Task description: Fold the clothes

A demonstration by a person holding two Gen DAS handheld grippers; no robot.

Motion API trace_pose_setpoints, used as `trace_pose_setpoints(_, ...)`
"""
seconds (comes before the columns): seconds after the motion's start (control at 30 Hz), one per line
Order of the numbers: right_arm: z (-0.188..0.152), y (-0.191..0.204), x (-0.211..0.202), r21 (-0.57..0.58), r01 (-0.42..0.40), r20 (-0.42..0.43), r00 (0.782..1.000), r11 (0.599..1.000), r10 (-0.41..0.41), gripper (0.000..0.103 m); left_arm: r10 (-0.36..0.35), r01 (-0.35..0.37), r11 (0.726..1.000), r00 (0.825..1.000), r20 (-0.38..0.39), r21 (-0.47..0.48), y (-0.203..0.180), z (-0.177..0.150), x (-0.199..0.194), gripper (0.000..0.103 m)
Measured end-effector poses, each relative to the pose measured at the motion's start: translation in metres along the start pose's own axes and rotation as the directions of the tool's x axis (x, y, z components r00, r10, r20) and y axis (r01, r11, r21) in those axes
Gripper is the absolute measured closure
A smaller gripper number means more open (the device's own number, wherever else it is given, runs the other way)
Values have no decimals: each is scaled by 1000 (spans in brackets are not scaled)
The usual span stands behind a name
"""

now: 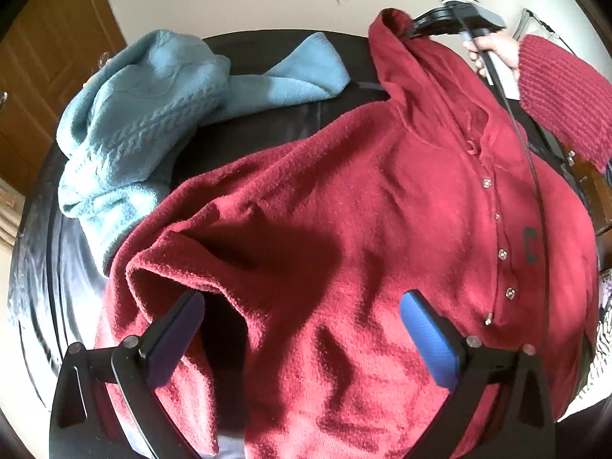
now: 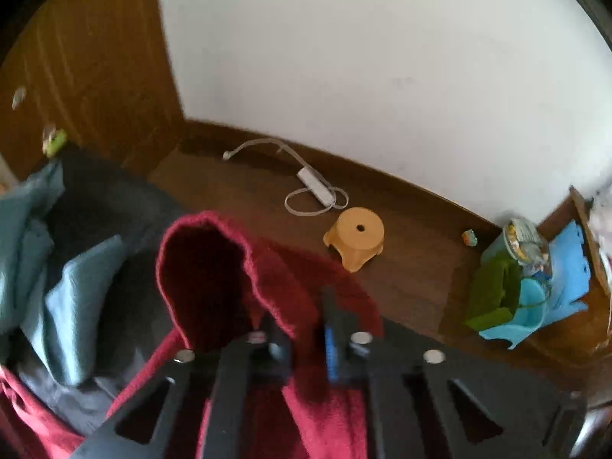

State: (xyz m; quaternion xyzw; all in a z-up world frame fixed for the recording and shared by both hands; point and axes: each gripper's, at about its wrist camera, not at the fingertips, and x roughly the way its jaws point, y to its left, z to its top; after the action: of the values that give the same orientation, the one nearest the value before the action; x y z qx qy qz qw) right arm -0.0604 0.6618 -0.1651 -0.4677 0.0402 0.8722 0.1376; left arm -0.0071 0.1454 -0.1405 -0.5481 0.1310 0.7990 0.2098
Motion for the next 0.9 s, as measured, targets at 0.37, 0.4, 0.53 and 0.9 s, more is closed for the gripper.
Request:
trace_pose_setpoints(0.37,-12,-12,-157,67,-54,280,959,996,33,96,-43,43,999,999,6,2,-7,2,4,0)
trace_pose_setpoints(0.4,-15,-11,-173,61,-62,302,953,996,41,96,-50,50,999,999,7,-2,-7,3,3,0)
trace_pose_setpoints(0.53,-40,6,-227,9,-95,353,932,995,86,96,-71,72,997,997,17,-15,-7,5,1,0)
trace_pose_setpoints(0.9,-184,63,-281,-89,-158,236,956,983,175,96,-77,77,997,997,22,-25,1,4,-2,0)
